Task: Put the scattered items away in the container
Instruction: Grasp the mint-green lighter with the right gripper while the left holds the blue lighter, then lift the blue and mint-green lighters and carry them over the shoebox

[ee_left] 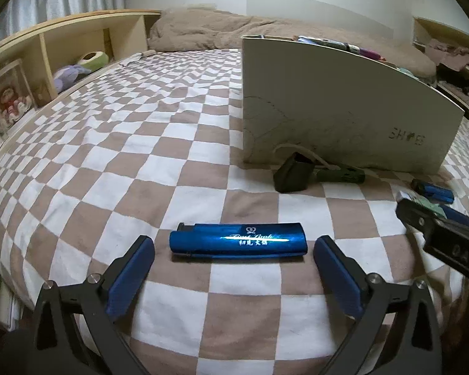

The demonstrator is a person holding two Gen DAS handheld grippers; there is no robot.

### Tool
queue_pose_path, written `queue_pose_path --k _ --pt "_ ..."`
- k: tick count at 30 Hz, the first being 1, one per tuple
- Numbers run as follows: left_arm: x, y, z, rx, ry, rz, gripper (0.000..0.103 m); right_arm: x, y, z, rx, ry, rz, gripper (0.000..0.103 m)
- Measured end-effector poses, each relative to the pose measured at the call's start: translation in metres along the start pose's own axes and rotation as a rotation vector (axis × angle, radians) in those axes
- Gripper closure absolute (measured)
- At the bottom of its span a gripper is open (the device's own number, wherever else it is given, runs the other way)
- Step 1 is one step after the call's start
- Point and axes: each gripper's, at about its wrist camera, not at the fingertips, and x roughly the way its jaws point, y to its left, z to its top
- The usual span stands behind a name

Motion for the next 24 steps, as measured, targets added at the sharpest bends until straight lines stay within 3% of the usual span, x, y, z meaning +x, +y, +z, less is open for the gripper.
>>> queue_pose_path --k 10,15,19,24 --pt "0.004 0.010 0.001 -0.112 0.022 -0.017 0.000 -0.019 -0.003 -0.017 -0.086 0.008 0.044 0.019" --pt "0.002 0.010 0.002 -0.103 0.026 -0.027 0.000 -0.024 -0.004 -0.021 -0.098 0.007 0.060 0.019" --pt "0.000 0.016 0.002 -0.124 0.009 -0.004 0.021 -0.023 -0.001 -0.021 -0.108 0.002 0.061 0.019" --pt "0.000 0.012 -0.001 -0.093 -0.010 0.008 0.021 -0.028 -0.001 -0.026 -0.112 -0.004 0.060 0.019"
